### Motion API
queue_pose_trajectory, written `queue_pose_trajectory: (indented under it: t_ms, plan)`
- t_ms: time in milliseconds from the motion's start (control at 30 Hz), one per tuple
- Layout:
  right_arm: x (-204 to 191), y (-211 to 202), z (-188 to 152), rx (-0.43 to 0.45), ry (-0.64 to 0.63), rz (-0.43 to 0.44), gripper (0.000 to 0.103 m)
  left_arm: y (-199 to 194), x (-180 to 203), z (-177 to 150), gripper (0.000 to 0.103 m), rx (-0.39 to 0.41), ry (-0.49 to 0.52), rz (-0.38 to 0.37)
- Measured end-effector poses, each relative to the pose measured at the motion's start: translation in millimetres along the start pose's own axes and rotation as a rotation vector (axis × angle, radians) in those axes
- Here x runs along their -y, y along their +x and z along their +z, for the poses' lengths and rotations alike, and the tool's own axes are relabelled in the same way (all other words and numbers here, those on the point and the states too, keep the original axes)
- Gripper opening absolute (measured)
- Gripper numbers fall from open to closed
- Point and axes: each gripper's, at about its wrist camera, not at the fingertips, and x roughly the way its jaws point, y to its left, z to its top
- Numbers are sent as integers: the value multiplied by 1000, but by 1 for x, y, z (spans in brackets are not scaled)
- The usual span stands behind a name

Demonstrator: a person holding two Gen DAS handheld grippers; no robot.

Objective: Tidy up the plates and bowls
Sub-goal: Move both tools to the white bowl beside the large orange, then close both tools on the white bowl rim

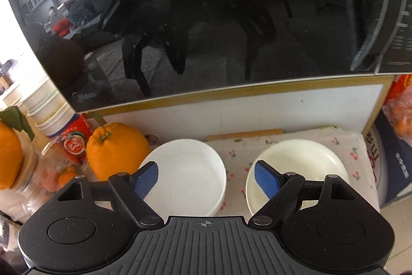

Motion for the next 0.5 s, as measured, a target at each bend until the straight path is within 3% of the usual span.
queue_pose_trajectory:
  t_ms: [233, 500]
  plan:
    - [9, 18, 5, 23, 8, 49, 80, 14, -3, -7, 57, 3, -46, -30]
    - [10, 33, 0, -28, 21, 40, 41, 18, -4, -12, 40, 5, -69, -72]
